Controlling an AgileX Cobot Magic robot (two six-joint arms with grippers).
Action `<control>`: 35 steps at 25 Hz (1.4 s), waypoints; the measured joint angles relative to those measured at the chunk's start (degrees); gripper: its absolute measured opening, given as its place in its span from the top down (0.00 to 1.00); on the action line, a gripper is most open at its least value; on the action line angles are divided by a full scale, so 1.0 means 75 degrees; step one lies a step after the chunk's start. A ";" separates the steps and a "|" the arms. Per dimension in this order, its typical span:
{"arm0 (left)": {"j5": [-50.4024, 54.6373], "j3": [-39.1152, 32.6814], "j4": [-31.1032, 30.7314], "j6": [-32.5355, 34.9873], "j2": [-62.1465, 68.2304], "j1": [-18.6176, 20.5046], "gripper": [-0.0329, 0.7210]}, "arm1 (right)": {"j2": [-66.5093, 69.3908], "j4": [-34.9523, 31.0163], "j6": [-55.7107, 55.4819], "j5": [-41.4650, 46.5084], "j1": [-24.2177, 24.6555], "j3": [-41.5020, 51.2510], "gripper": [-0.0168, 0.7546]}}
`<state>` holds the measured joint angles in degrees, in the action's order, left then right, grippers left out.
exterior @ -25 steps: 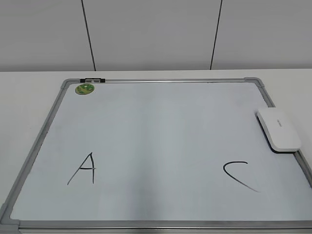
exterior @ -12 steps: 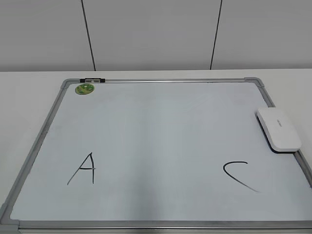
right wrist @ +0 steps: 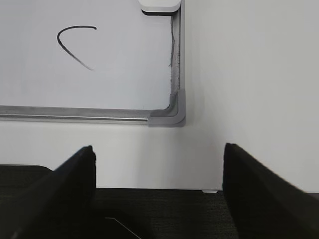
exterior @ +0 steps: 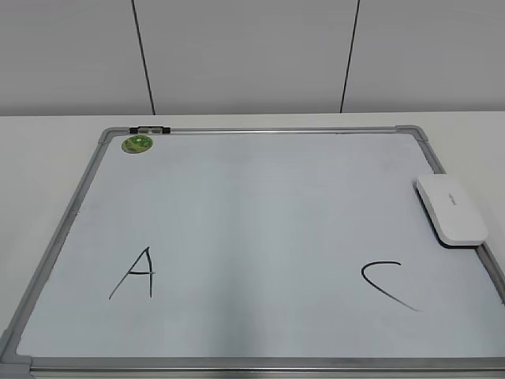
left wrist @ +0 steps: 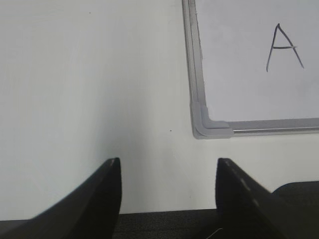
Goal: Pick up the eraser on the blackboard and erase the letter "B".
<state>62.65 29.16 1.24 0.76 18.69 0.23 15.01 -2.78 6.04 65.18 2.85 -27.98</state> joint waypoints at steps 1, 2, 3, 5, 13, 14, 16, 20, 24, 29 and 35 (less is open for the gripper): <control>0.0000 0.0000 0.0000 0.0000 0.0000 0.0000 0.37 | 0.0000 0.0000 0.0000 0.0000 0.0000 0.0000 0.22; 0.0000 0.0000 0.0000 0.0000 0.0000 0.0000 0.37 | 0.0000 0.0000 0.0000 0.0000 0.0000 0.0000 0.22; 0.0000 0.0000 0.0000 0.0000 0.0000 0.0000 0.37 | 0.0000 0.0000 0.0000 0.0000 0.0000 0.0000 0.22; 0.0000 0.0000 0.0000 0.0000 0.0000 0.0000 0.37 | 0.0000 0.0000 0.0000 0.0000 0.0000 0.0000 0.22; -0.0013 0.0000 0.0000 0.0000 0.0000 -0.0010 0.37 | 0.0000 0.0000 0.0000 0.0000 0.0000 0.0000 0.22; -0.0013 0.0000 0.0000 0.0000 -0.0004 -0.0010 0.37 | 0.0000 0.0000 0.0000 0.0000 0.0000 0.0000 0.22; -0.0013 0.0000 0.0000 0.0000 -0.0055 -0.0010 0.37 | -0.0075 0.0000 0.0000 0.0000 0.0000 0.0000 0.22; -0.0013 0.0000 0.0000 0.0000 -0.0574 -0.0010 0.37 | -0.0683 0.0000 0.0000 0.0000 0.0000 0.0000 0.22; -0.0013 0.0000 0.0000 0.0000 -0.1323 -0.0010 0.37 | -0.1509 0.0000 0.0000 0.0000 0.0000 0.0000 0.22; 0.0001 0.0000 0.0000 0.0000 -0.2202 -0.0010 0.37 | -0.2114 0.0000 0.0000 0.0000 0.0000 0.0000 0.22; 0.0044 0.0000 -0.0005 0.0000 -0.2418 -0.0010 0.37 | -0.2127 0.0000 -0.0005 0.0015 0.0000 0.0000 0.22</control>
<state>62.98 29.16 1.20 0.76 0.56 0.15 -0.95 -2.78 6.00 65.29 2.85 -27.98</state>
